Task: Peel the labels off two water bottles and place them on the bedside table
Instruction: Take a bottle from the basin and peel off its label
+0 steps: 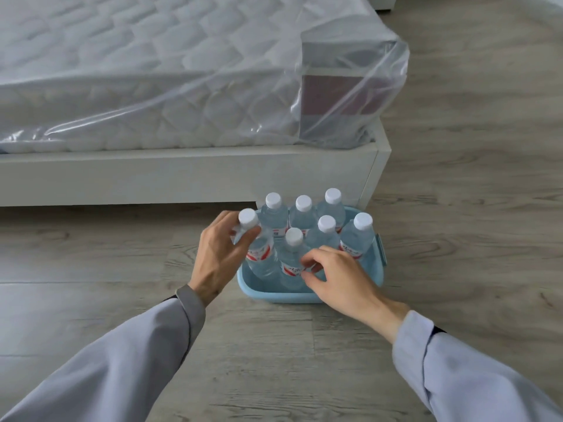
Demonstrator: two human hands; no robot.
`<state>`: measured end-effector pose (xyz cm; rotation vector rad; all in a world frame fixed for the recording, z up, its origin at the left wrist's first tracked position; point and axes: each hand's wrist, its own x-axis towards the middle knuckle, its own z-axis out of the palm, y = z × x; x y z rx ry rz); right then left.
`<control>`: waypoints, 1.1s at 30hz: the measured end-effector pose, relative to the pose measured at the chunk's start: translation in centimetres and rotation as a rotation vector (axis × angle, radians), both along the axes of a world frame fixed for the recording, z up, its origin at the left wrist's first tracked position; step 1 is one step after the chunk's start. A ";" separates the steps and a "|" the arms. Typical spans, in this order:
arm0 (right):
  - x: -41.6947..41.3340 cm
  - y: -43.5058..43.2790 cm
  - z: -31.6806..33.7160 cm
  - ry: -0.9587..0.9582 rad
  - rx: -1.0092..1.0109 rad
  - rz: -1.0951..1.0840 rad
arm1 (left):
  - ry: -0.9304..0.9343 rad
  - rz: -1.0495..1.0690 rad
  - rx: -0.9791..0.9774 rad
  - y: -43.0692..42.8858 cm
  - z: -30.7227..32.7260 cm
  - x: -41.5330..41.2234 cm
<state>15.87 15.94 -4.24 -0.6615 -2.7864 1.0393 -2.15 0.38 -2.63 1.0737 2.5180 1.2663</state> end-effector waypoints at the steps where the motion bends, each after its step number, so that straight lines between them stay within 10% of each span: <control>1: -0.1 -0.2 0.3 0.009 0.002 -0.004 | -0.020 0.000 0.030 -0.4 1.1 -0.2; 21: -0.9 -5.9 15.2 0.416 -0.518 0.123 | -0.310 -0.487 0.343 -6.2 18.9 2.1; 33: 0.1 -7.4 14.9 0.577 -0.145 -0.254 | -0.255 0.056 0.483 -2.3 18.4 7.0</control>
